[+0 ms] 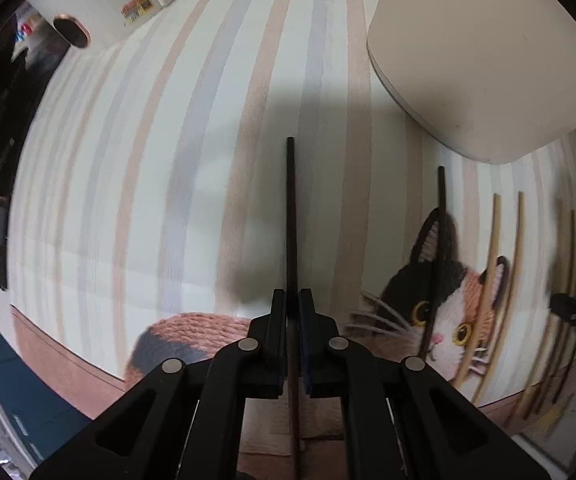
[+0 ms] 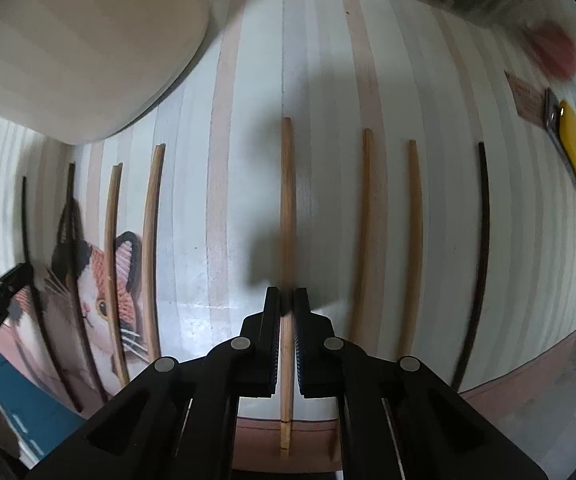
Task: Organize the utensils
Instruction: 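Grasp a light wooden chopstick with the right tool while the left tool grasps a black chopstick, then lift both chopsticks upright and lower them into the beige holder, then open both tools to release the chopsticks into the holder, then grasp a wooden chopstick with the right tool while the left tool grasps a black chopstick, then lift both chopsticks upright and carry them over the beige holder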
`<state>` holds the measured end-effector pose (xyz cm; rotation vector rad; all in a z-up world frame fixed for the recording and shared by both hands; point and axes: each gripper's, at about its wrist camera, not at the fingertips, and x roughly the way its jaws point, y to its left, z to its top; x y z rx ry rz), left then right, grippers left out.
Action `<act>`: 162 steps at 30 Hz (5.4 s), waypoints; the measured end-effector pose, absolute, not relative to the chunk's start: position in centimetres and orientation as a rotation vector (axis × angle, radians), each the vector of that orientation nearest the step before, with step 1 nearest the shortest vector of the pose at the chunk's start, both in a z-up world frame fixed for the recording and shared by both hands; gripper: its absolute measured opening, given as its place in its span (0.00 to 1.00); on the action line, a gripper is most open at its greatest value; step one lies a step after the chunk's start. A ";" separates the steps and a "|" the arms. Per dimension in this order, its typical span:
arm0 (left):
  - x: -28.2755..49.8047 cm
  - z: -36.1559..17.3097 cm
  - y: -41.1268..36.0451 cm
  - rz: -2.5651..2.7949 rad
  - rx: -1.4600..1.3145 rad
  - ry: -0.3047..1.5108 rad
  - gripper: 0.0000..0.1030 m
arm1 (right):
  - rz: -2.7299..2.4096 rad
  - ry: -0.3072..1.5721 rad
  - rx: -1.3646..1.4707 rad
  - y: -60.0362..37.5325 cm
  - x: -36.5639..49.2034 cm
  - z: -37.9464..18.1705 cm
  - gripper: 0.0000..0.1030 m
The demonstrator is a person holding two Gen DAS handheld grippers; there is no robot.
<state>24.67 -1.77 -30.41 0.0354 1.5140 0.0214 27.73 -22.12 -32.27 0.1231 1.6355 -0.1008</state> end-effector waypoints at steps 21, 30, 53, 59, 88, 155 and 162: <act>23.8 -19.0 -3.0 -0.017 0.029 1.218 0.03 | -0.057 1.338 0.188 -23.6 26.8 -21.6 0.06; 23.4 -16.1 -2.8 0.011 0.023 1.148 0.03 | -0.066 1.279 0.217 -24.0 27.3 -19.1 0.06; 22.0 -3.0 -1.2 -0.034 -0.120 0.925 0.02 | 0.089 1.027 0.268 -21.6 28.9 -5.1 0.06; 22.6 2.3 -1.8 -0.113 -0.159 0.851 0.02 | 0.137 0.954 0.287 -21.0 30.7 -1.0 0.06; 33.1 -2.6 -5.5 -0.172 -0.146 1.047 0.03 | 0.079 0.682 0.288 -18.2 43.4 -1.1 0.06; 21.8 -29.8 -9.9 -0.098 0.109 1.488 0.06 | -0.152 1.549 0.099 -24.7 24.0 -31.0 0.14; 21.7 -29.6 -8.7 -0.059 0.090 1.499 0.04 | -0.110 1.558 0.162 -23.2 23.8 -31.6 0.08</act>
